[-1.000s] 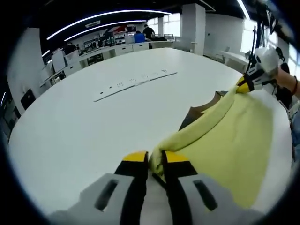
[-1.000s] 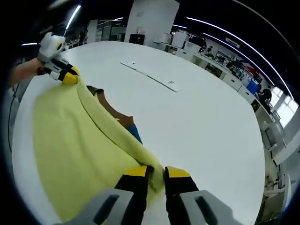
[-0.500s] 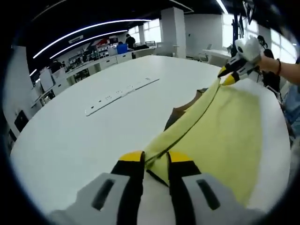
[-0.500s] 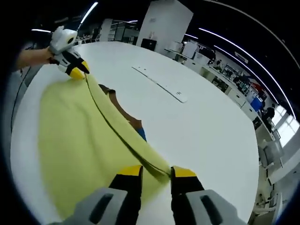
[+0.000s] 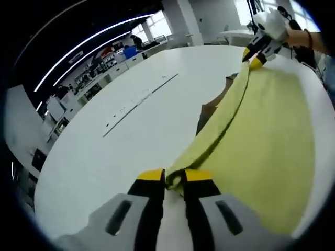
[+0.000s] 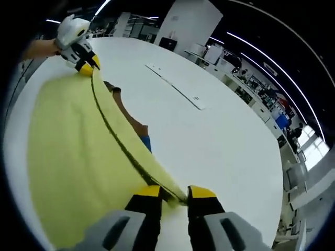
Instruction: Fold the garment on the visible template until the final outline fits inside the template.
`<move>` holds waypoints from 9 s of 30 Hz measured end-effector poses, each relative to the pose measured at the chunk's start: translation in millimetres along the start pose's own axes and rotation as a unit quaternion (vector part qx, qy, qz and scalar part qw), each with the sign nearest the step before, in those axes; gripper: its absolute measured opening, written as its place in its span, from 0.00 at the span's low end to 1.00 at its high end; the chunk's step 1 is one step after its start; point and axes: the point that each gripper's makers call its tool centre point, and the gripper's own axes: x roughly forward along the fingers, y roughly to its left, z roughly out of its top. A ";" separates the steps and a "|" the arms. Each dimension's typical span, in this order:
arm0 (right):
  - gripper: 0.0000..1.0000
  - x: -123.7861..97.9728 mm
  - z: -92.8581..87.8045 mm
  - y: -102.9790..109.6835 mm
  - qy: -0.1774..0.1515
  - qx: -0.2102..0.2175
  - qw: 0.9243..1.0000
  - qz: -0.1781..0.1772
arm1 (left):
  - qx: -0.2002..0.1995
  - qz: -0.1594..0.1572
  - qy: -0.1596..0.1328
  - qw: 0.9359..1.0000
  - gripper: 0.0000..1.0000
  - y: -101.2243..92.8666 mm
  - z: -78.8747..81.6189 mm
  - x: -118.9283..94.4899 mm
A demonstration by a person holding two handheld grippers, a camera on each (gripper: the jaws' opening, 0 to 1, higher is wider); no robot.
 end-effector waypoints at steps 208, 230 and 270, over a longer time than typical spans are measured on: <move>0.00 -134.8 -83.0 117.6 -0.020 0.266 0.957 0.114 | -0.124 -0.094 -0.007 0.988 0.00 -113.5 -84.4 -132.1; 0.00 -132.4 -79.5 114.8 -0.027 0.240 0.961 0.137 | -0.157 -0.123 -0.016 0.980 0.01 -115.4 -76.3 -128.9; 0.00 -155.4 -90.9 140.0 -0.021 0.255 0.954 0.154 | -0.215 -0.118 -0.020 0.969 0.07 -135.2 -92.7 -153.8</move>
